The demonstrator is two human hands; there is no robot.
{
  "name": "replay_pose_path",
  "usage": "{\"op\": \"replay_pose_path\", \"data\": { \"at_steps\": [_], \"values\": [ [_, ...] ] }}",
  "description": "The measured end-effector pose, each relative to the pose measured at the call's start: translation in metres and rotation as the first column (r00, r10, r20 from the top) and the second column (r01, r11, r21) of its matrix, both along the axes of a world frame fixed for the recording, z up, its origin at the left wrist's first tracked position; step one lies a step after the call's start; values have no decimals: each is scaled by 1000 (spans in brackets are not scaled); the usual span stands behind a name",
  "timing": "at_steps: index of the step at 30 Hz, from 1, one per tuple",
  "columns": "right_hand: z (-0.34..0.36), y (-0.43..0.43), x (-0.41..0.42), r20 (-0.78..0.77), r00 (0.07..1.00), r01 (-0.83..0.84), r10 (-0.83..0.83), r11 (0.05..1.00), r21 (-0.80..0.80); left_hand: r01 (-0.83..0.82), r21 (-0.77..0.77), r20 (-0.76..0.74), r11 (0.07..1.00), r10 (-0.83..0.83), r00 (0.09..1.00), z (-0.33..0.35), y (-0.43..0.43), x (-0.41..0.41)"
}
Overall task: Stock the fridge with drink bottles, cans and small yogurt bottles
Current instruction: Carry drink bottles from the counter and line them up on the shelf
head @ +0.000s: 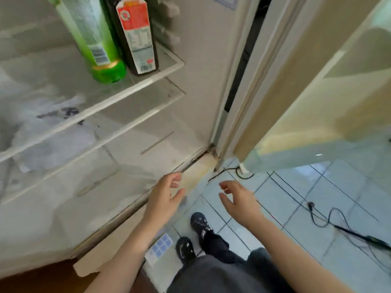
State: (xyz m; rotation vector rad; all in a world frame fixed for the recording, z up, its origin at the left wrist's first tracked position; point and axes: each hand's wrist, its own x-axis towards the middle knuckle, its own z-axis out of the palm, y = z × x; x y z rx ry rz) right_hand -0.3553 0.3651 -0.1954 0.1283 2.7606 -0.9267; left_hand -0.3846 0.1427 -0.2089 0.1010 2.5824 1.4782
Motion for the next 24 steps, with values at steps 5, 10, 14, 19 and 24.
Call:
{"op": "replay_pose_path", "data": {
  "at_steps": [5,10,14,19,24],
  "values": [
    [-54,43,96,355,890,292,-286,956,39,319,-111,530,941,-215,821,-70,9,40],
    [-81,84,188,578,717,374,-389,915,153,523,-179,759,834,-221,612,-111,23,93],
    [-85,111,254,639,656,388,-402,906,172,657,-257,788,708,-240,567,-120,42,141],
    [-89,153,354,644,591,553,-486,825,115,770,-332,781,544,-300,548,-124,93,198],
    [-101,207,489,661,473,687,-582,713,136,766,-372,732,525,-341,589,-134,179,270]
  ]
}}
